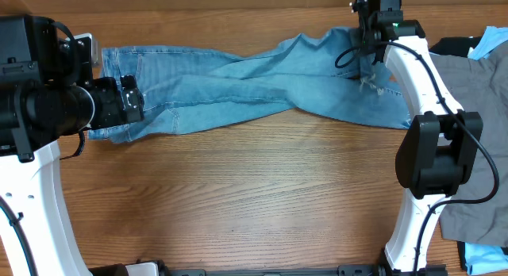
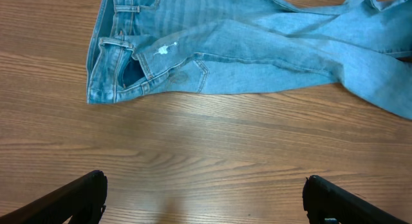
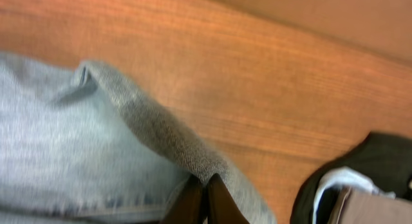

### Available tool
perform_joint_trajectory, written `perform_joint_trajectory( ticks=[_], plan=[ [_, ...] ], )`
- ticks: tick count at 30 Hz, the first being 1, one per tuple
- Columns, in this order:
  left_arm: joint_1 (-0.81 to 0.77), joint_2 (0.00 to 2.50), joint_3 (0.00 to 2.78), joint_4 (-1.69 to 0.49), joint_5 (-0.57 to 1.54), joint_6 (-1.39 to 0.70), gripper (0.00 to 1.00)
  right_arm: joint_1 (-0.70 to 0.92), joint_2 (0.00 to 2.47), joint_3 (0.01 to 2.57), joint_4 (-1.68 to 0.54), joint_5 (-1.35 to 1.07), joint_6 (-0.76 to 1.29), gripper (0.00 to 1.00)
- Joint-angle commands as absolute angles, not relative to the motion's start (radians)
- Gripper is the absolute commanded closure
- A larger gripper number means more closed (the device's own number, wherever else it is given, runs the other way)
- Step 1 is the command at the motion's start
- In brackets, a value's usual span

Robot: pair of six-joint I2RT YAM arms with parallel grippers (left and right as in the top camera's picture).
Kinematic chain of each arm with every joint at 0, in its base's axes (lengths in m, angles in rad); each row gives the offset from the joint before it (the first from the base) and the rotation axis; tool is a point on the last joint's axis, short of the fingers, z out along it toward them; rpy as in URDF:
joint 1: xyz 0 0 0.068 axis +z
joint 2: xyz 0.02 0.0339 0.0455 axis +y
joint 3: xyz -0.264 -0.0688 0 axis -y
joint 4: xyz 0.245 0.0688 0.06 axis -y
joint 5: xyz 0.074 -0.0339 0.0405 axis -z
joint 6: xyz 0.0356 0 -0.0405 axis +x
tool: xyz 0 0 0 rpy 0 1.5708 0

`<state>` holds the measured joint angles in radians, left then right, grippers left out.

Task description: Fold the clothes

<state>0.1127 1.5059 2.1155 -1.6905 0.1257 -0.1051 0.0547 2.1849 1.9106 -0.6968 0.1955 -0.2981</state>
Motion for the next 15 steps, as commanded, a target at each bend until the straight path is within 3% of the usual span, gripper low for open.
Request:
perform_joint_trajectory(
  ticks=[1,3,4,7,12,14,15],
  plan=[
    [0.109,1.510,2.114,-1.689,0.120,-0.120,0.00,0.056,2.178,1.937,-0.632,0.210,-0.319,0.82],
    [0.109,1.510,2.114,-1.689,0.120,-0.120,0.00,0.055,2.189,1.937,-0.600,0.210,-0.319,0.57],
    [0.109,1.510,2.114,-1.689,0.120,-0.120,0.00,0.054,2.199,1.937,-0.583,0.211,-0.319,0.52],
    [0.109,1.510,2.114,-1.689,0.120,-0.120,0.00,0.043,2.234,1.937,-0.512,0.247,-0.263,0.22],
    [0.109,1.510,2.114,-1.689,0.120,-0.120,0.00,0.045,2.170,1.943,-0.611,0.221,-0.159,0.21],
    [0.109,1.510,2.114,-1.689,0.120,-0.120,0.00,0.051,2.141,1.943,-0.717,0.134,-0.160,0.27],
    [0.109,1.510,2.114,-1.689,0.120,-0.120,0.00,0.051,2.137,1.943,-0.770,0.075,-0.159,0.37]
  ],
)
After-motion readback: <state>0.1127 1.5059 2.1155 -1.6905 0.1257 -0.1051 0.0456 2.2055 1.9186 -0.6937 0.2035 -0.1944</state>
